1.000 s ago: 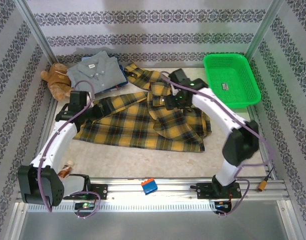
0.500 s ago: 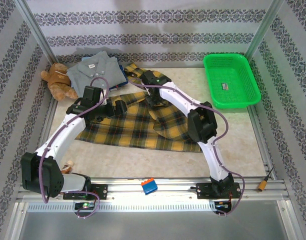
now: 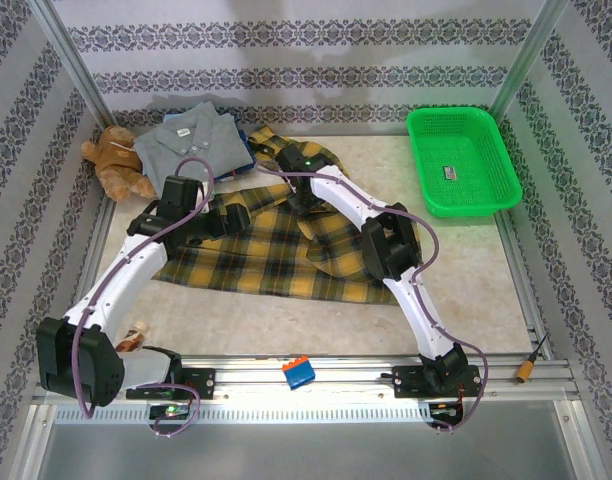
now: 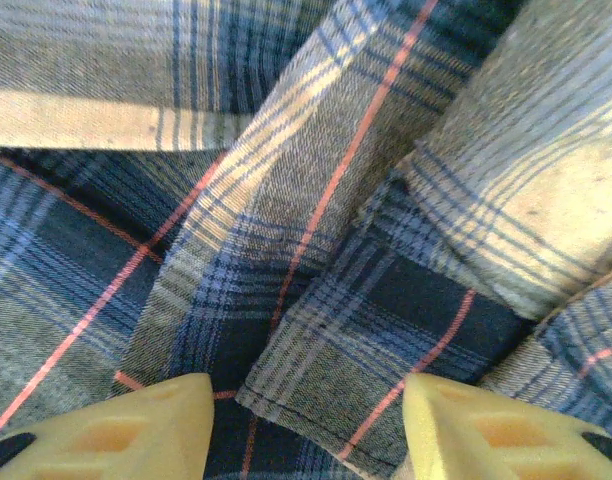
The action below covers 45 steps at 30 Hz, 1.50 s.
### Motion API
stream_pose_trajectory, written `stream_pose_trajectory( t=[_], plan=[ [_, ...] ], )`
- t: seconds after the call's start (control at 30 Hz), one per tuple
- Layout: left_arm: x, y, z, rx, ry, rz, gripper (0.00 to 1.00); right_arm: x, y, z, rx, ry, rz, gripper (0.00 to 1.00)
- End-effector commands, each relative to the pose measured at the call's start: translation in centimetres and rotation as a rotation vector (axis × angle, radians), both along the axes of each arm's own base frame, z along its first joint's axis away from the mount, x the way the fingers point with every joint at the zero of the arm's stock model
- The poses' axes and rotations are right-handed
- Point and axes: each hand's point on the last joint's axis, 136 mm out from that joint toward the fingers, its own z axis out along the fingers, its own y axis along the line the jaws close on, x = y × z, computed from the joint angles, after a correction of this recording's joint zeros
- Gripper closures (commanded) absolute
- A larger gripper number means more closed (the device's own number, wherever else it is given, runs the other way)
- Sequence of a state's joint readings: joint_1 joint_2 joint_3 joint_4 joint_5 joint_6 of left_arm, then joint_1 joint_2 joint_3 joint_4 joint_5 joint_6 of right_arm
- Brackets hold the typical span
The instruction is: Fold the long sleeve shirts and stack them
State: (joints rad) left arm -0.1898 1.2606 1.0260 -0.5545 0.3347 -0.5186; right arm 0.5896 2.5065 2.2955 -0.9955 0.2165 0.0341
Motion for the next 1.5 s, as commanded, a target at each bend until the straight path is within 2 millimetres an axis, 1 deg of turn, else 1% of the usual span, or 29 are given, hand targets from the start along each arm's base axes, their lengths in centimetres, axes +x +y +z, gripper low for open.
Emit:
stream_pose_trajectory(
  t=[0.0, 0.13, 0.27, 0.33, 0.43, 0.53, 0.63, 0.73, 0.83, 0.9, 0.93, 0.97, 1.03, 1.1, 1.17, 1.23, 1.3, 1.33, 1.37, 1.4, 1.47],
  plan=[
    [-1.2, 0.5, -0.5, 0.038, 0.016, -0.001, 0.00, 0.3, -1.1, -0.8, -0.017, 0.021, -0.046, 0.54],
    [-1.5, 0.9, -0.8, 0.051, 0.019, 0.015, 0.00, 0.7, -1.4, -0.7, -0.017, 0.008, -0.071, 0.66],
    [-1.8, 1.1, -0.9, 0.054, 0.020, 0.028, 0.00, 0.6, -1.5, -0.5, -0.019, 0.004, -0.092, 0.77],
    [-1.8, 1.1, -1.0, 0.049, 0.020, 0.032, 0.00, 0.7, -1.7, -0.5, -0.016, 0.003, -0.105, 0.85],
    [-1.9, 1.1, -1.2, 0.044, 0.021, 0.036, 0.00, 1.1, -1.7, 0.6, -0.006, -0.021, -0.122, 0.94],
    [-1.9, 1.0, -1.2, 0.034, 0.016, 0.040, 0.00, 1.5, -1.8, 2.9, 0.029, -0.060, -0.135, 1.00],
    [-2.0, 1.0, -1.6, 0.022, 0.015, 0.054, 0.00, 1.9, -2.4, 5.6, 0.079, -0.085, -0.167, 1.00],
    [-2.1, 1.2, -2.8, 0.016, 0.041, 0.078, 0.00, 1.9, -3.4, 8.7, 0.145, -0.103, -0.200, 1.00],
    [-2.2, 1.1, -4.3, 0.009, 0.093, 0.090, 0.00, 1.1, -4.4, 11.9, 0.199, -0.105, -0.207, 1.00],
    [-2.2, 1.1, -5.1, 0.011, 0.118, 0.100, 0.00, 0.0, -5.0, 13.9, 0.219, -0.099, -0.200, 1.00],
    [-2.1, 1.2, -5.3, 0.013, 0.122, 0.105, 0.00, -0.7, -5.1, 14.5, 0.224, -0.090, -0.191, 1.00],
    [-1.9, 1.4, -5.3, 0.011, 0.118, 0.106, 0.00, -1.6, -5.3, 15.3, 0.233, -0.080, -0.178, 1.00],
    [-1.5, 2.1, -4.9, 0.013, 0.110, 0.116, 0.00, -3.6, -5.8, 16.4, 0.243, -0.043, -0.179, 1.00],
    [-0.9, 3.6, -4.5, -0.012, 0.105, 0.163, 0.00, -6.1, -5.9, 17.3, 0.313, 0.025, -0.208, 1.00],
    [-0.3, 5.2, -3.9, -0.059, 0.092, 0.209, 0.00, -8.9, -5.3, 18.1, 0.389, 0.098, -0.221, 1.00],
    [0.1, 7.0, -3.3, -0.071, 0.080, 0.250, 0.00, -11.7, -4.9, 18.7, 0.427, 0.160, -0.247, 1.00],
    [0.3, 9.1, -2.9, -0.064, 0.071, 0.297, 0.00, -14.9, -3.1, 19.4, 0.521, 0.251, -0.269, 1.00],
    [0.4, 9.8, -2.7, -0.067, 0.065, 0.311, 0.00, -16.2, -2.1, 19.3, 0.563, 0.303, -0.282, 1.00],
    [0.5, 10.4, -2.5, -0.073, 0.058, 0.322, 0.00, -17.5, -0.6, 19.7, 0.620, 0.349, -0.286, 1.00],
    [0.6, 10.9, -2.5, -0.072, 0.057, 0.331, 0.00, -18.6, 0.8, 20.0, 0.670, 0.387, -0.291, 1.00],
    [0.8, 11.6, -2.3, -0.066, 0.052, 0.343, 0.00, -20.1, 3.9, 20.7, 0.760, 0.444, -0.299, 1.00]
  ],
)
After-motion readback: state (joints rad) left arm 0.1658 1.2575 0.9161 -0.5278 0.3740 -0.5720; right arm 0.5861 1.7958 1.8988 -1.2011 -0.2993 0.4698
